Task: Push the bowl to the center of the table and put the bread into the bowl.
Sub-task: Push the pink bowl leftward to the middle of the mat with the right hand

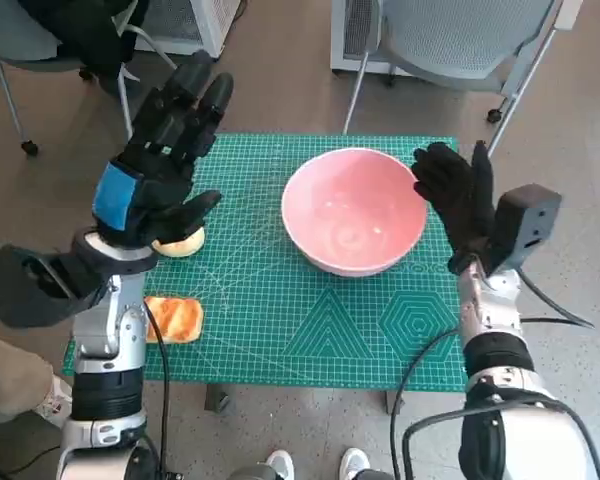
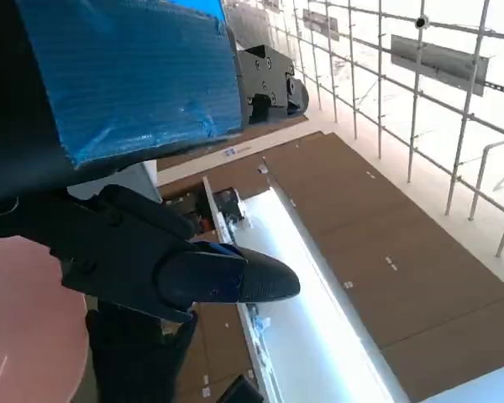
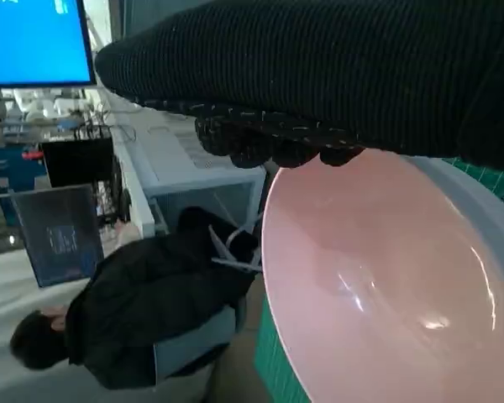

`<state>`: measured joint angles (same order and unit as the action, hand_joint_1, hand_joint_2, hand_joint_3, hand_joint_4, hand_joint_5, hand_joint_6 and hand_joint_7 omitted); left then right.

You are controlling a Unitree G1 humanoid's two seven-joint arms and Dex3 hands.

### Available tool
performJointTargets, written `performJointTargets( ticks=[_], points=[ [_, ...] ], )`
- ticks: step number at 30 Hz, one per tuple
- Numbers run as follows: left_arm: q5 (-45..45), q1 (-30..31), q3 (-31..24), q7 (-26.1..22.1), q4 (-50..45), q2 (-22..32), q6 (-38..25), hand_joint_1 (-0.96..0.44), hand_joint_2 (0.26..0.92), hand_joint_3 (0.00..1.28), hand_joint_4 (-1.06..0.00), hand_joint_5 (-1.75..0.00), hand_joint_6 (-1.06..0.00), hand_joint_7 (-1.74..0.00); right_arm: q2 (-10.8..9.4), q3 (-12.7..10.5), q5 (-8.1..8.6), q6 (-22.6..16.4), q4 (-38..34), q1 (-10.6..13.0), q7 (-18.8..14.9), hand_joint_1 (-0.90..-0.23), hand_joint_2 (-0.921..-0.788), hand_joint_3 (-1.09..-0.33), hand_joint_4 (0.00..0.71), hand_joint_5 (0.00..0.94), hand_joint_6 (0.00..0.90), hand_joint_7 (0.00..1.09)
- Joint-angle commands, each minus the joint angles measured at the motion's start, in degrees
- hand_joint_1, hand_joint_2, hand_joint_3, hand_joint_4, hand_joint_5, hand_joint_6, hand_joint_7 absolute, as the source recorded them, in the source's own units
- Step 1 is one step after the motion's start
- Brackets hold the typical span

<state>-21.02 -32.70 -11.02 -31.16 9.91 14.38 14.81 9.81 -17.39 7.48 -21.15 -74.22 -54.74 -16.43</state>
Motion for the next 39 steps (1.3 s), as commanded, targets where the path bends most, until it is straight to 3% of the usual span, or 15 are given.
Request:
performJointTargets(
  ticks=[1, 20, 26, 39],
  points=[
    [-0.4, 0.7, -0.2, 0.4, -1.4, 0.5, -0.5, -0.66, 0.921, 0.31, -0.08, 0.00, -0.09, -0.23, -1.4, 0.8, -0.85, 0.9, -0.6, 0.5, 0.3, -0.654, -0.921, -0.855, 0.066, 0.005, 0.116, 0.06],
    [-0.3, 1.0, -0.1, 0.7, -2.0, 0.6, -1.0, -0.66, 0.921, 0.31, -0.08, 0.00, -0.07, -0.27, -4.6, 1.5, -0.84, 0.3, -0.4, -0.1, -0.1, -0.666, -0.921, -0.830, 0.074, 0.004, 0.111, 0.07],
    [-0.2, 0.9, -0.2, 0.8, -1.8, 0.6, -0.9, -0.66, 0.921, 0.31, -0.08, 0.00, -0.06, -0.28, -5.6, 2.0, -0.98, -0.2, -0.3, 0.0, -0.5, -0.700, -0.921, -0.822, 0.073, 0.003, 0.107, 0.06],
    [-0.3, 1.0, -0.3, 0.8, -1.5, 0.6, -0.8, -0.67, 0.921, 0.31, -0.08, 0.00, -0.05, -0.31, -6.8, 2.6, -1.25, -0.2, -0.3, -0.2, -1.1, -0.676, -0.921, -0.827, 0.071, 0.001, 0.102, 0.06]
  ],
)
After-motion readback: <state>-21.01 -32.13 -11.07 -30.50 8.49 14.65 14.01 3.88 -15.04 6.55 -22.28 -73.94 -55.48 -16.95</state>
